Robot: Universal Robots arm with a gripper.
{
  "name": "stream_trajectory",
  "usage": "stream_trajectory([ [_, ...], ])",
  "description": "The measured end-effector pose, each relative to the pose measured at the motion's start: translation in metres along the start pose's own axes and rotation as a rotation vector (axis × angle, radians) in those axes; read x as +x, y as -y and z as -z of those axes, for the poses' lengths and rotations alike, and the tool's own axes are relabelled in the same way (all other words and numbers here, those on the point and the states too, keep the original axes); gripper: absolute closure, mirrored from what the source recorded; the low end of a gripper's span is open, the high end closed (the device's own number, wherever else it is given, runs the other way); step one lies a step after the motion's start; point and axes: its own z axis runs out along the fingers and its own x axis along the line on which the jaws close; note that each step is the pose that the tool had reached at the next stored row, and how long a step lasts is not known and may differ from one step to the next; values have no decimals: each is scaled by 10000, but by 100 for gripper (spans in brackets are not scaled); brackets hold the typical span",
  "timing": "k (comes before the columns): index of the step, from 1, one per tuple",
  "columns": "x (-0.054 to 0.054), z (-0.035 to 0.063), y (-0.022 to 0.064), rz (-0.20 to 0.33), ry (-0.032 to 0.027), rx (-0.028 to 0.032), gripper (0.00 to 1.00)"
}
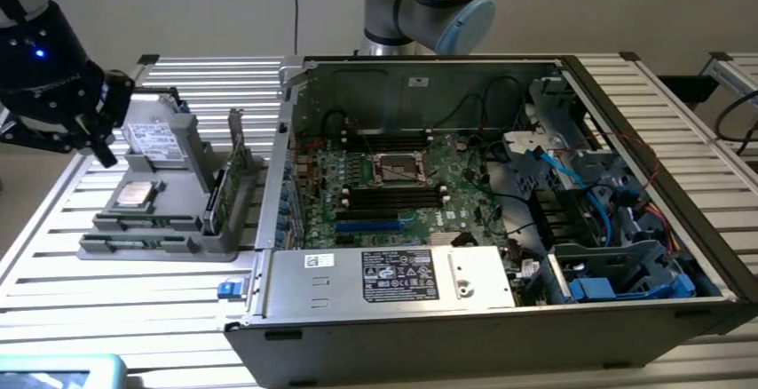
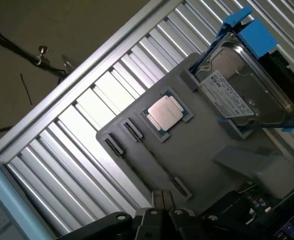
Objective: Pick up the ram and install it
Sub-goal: 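Pick up the ram and move it above insertion slot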
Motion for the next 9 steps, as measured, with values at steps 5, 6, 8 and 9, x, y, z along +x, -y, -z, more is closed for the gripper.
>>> stream_trajectory([
  [5,0,-2,0,909,73,95,89],
  [6,0,-3,0,1089,82,108,89],
  [8,0,-3,0,1467,95,130,89],
  [9,0,-4,0,1635,102,140,89],
])
